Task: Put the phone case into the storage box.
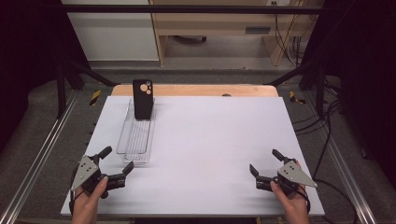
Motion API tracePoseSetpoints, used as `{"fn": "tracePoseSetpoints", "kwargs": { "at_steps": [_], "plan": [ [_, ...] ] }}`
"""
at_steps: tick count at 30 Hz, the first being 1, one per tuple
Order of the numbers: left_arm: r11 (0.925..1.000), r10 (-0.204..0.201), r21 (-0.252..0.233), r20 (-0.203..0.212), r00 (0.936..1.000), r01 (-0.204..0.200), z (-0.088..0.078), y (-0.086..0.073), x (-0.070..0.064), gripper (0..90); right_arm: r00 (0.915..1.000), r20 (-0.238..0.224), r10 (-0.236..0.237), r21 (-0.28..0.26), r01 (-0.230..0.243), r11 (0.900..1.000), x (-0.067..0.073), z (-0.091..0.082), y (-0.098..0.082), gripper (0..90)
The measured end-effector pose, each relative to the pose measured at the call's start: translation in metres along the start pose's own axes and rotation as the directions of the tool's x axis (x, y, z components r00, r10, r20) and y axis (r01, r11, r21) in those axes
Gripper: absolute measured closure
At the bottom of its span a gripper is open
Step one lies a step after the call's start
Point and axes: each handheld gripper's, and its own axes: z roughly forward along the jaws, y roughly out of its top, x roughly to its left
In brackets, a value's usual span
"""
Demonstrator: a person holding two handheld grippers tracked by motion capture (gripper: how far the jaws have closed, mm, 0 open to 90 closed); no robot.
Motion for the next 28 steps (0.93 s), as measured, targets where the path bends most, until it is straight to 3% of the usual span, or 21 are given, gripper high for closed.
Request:
{"fn": "tracePoseSetpoints", "kwargs": {
  "at_steps": [11, 20, 28],
  "plan": [
    [0.9998, 0.02, -0.003, 0.006, 0.9998, -0.02, 0.003, -0.008, -0.003, 1.0, 0.9998, -0.015, -0.012, -0.005, 0.012, 1.0, 0.003, 0.002, -0.001, 3.3],
    [0.9973, 0.045, -0.058, -0.001, 0.999, -0.045, -0.001, -0.01, -0.002, 1.0, 0.9991, -0.034, -0.025, -0.01, 0.024, 1.0, 0.009, 0.006, -0.003, 3.3],
    [0.9961, 0.031, -0.083, 0.006, 0.9995, -0.03, -0.003, -0.01, 0.0, 1.0, 0.9991, -0.031, -0.028, -0.015, 0.028, 1.0, 0.01, 0.008, -0.004, 3.2]
  ]
}}
